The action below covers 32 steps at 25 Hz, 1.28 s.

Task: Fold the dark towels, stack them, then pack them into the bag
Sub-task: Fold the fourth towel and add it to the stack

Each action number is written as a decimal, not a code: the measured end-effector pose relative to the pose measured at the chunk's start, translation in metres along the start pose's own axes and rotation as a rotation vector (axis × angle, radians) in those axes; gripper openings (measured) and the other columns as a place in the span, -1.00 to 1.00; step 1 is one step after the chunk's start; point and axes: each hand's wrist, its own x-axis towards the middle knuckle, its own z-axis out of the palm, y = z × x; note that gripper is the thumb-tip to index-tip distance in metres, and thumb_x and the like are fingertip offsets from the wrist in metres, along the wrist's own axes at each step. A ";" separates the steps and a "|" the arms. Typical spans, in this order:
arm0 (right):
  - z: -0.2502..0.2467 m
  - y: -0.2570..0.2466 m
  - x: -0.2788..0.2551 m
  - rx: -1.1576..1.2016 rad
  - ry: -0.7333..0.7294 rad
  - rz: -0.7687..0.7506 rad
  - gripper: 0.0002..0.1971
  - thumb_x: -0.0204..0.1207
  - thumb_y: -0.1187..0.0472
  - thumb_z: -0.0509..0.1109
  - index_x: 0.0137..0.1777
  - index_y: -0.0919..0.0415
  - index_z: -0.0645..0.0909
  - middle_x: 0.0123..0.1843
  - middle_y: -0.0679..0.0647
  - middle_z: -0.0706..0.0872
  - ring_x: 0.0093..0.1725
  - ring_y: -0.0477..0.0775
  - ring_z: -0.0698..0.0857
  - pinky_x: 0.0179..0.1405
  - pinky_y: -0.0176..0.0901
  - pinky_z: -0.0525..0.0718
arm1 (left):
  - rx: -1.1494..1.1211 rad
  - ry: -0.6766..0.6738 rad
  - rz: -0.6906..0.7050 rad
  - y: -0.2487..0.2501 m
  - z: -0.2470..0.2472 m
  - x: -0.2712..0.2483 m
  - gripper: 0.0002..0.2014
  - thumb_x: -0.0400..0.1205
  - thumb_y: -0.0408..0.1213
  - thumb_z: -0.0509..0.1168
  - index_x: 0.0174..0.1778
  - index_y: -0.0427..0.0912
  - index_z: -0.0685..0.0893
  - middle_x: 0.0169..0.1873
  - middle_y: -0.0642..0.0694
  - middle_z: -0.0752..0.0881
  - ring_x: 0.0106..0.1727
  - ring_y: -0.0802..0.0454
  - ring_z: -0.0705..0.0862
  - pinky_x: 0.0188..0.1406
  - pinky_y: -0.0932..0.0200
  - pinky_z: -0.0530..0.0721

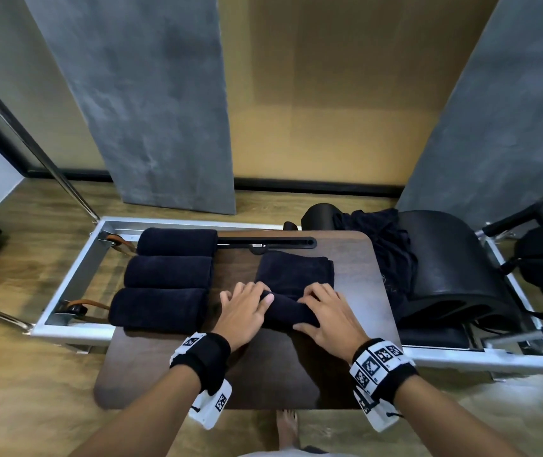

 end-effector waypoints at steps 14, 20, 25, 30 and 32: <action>-0.018 0.038 0.043 0.435 0.049 0.119 -0.69 0.64 -0.31 0.35 0.18 -0.14 0.62 0.11 -0.23 0.58 0.10 -0.20 0.63 0.12 -0.15 0.67 | -0.130 0.093 -0.182 0.003 0.005 0.047 -0.60 0.82 0.24 0.02 0.49 0.20 0.49 0.36 0.22 0.54 0.50 0.11 0.42 0.48 -0.11 0.20; -0.018 0.064 0.042 0.615 0.107 0.245 -0.44 0.41 -0.37 0.56 0.34 -0.12 0.73 0.21 -0.25 0.67 0.21 -0.22 0.67 0.31 -0.11 0.68 | -0.235 0.086 -0.370 0.011 -0.002 0.075 -0.49 0.71 0.48 0.03 0.28 0.16 0.47 0.22 0.11 0.59 0.46 -0.05 0.53 0.49 -0.22 0.27; -0.012 0.059 0.049 0.595 0.304 0.585 -0.32 0.32 -0.56 0.44 0.21 -0.05 0.73 0.13 -0.14 0.68 0.13 -0.06 0.69 0.16 -0.01 0.73 | -0.304 0.100 -0.471 0.027 -0.005 0.094 -0.26 0.77 0.43 -0.13 0.49 -0.06 0.63 0.49 -0.09 0.57 0.60 -0.15 0.47 0.62 -0.31 0.28; -0.014 0.047 0.058 0.525 0.258 0.818 -0.17 0.32 -0.67 0.27 0.20 0.07 0.67 0.16 0.00 0.69 0.13 0.12 0.70 0.09 0.05 0.69 | -0.449 0.091 -0.514 0.026 -0.006 0.099 -0.36 0.71 0.32 0.08 0.46 -0.06 0.69 0.48 -0.13 0.58 0.53 -0.20 0.55 0.61 -0.33 0.43; -0.014 0.044 0.061 0.512 0.237 0.845 -0.17 0.37 -0.65 0.25 0.22 0.11 0.65 0.17 0.03 0.68 0.14 0.17 0.70 0.10 0.07 0.68 | -0.551 0.087 -0.551 0.026 -0.007 0.104 -0.30 0.71 0.32 0.22 0.54 -0.18 0.65 0.53 -0.17 0.56 0.56 -0.21 0.56 0.62 -0.29 0.48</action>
